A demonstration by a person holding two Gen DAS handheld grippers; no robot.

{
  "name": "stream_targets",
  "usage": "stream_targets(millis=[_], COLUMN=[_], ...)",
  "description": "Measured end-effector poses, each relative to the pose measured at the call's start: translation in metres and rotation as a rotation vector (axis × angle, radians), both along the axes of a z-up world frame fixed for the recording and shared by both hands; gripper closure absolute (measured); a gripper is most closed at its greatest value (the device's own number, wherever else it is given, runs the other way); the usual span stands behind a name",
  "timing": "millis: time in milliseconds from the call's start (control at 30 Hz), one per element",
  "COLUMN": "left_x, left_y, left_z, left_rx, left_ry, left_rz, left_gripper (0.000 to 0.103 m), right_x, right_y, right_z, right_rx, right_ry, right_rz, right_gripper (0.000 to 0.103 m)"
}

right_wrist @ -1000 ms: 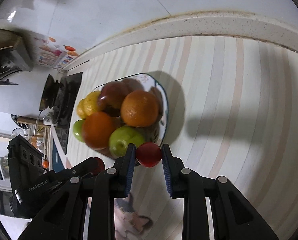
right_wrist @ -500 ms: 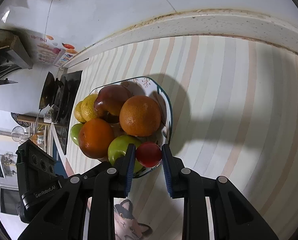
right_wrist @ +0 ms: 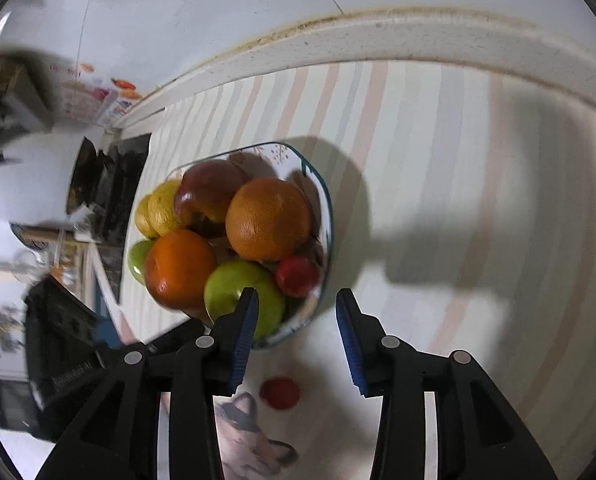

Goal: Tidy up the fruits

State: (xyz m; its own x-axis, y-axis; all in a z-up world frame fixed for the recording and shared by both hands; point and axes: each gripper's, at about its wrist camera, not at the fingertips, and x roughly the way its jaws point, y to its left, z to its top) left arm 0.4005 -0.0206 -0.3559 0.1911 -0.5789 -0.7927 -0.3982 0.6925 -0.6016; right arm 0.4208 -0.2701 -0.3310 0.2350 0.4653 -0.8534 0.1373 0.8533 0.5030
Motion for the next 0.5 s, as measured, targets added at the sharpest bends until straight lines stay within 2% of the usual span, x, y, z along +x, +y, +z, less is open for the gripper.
stream_targets(millis=[100, 167, 267, 333, 500], left_x=[-0.006, -0.014, -0.029, -0.046, -0.067], left_y=[-0.002, -0.001, 0.001, -0.001, -0.003], left_z=[0.02, 0.027, 0.025, 0.017, 0.006], left_rx=[0.172, 0.28, 0.39, 0.467, 0.494], left_ry=[-0.06, -0.086, -0.086, -0.077, -0.058], left_rz=[-0.086, -0.129, -0.184, -0.238, -0.292], left_gripper=[0.063, 0.059, 0.056, 0.056, 0.056], right_x=[-0.028, -0.049, -0.082, -0.11, -0.145], right_y=[0.014, 0.033, 0.063, 0.077, 0.103], right_z=[0.004, -0.006, -0.022, -0.024, -0.021], right_rx=[-0.07, -0.101, -0.196, -0.237, -0.312], right_ry=[-0.014, 0.019, 0.049, 0.017, -0.051], right_rz=[0.074, 0.157, 0.262, 0.313, 0.398], right_gripper=[0.056, 0.056, 0.056, 0.056, 0.06])
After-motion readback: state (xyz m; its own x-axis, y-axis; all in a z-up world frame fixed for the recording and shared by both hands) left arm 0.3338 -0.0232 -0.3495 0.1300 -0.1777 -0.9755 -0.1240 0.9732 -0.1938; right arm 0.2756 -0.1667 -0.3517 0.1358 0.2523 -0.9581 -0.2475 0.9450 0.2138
